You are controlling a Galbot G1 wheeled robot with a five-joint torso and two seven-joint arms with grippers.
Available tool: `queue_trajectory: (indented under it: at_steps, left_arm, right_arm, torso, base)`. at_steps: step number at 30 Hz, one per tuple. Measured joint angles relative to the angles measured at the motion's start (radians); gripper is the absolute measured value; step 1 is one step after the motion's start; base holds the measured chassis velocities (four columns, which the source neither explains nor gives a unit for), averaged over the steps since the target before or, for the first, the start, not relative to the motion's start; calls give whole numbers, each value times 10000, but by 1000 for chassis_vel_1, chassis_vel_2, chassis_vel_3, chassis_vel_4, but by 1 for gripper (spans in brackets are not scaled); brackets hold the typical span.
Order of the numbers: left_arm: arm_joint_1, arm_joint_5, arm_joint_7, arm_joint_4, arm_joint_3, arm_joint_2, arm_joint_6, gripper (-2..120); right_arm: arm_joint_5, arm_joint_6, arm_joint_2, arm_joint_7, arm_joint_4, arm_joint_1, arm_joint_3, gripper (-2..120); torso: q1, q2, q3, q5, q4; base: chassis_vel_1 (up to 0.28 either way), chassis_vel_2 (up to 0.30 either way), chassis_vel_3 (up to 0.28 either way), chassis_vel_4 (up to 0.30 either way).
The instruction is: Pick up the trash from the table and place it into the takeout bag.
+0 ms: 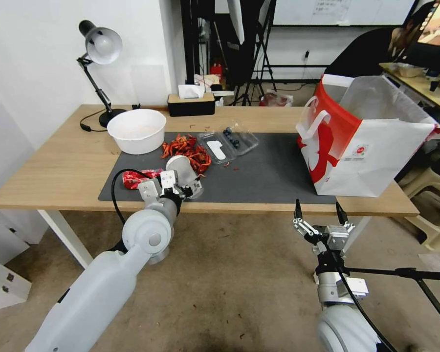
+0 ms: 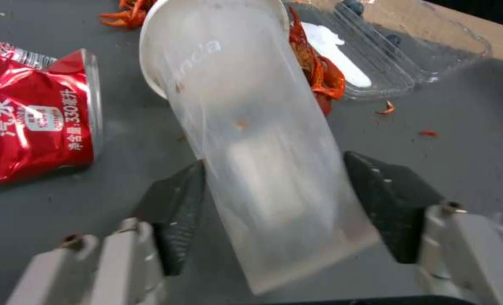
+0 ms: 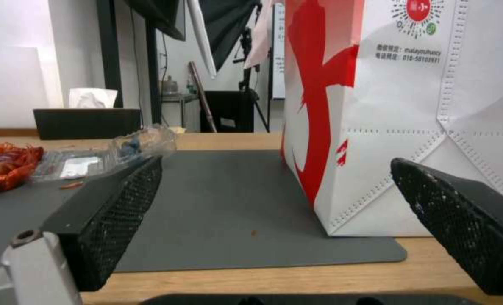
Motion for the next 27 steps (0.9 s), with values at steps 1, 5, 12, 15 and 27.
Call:
queue_trajectory:
  at_steps: [1, 5, 12, 15, 27]
  left_arm:
    - [-16, -6, -15, 4, 21, 0, 32, 58]
    - [-43, 16, -23, 11, 106, 11, 88, 46]
    - [110, 444, 198, -12, 67, 134, 91, 31]
    - [243, 749, 520, -29, -8, 242, -52, 26]
    - [945, 2132, 2711, -127, -504, 840, -1181, 7]
  right_arm:
    - [-5, 0, 3, 3, -2, 1, 1, 100]
    - [-13, 0, 8, 14, -11, 0, 12, 100]
    - [-18, 0, 13, 28, -28, 10, 21, 100]
    - [-18, -1, 15, 34, -28, 30, 21, 100]
    - [-40, -39, 51, 49, -2, 62, -24, 100]
  torso:
    - [0, 0, 0, 1, 0]
    - [0, 1, -1, 0, -1]
    - [0, 1, -1, -1, -2]
    - [-1, 1, -1, -3, 1]
    - [1, -4, 3, -1, 5]
  base:
    - [0, 0, 0, 0]
    - [0, 0, 0, 0]
    - [0, 0, 0, 0]
    - [0, 0, 0, 0]
    - [0, 0, 0, 0]
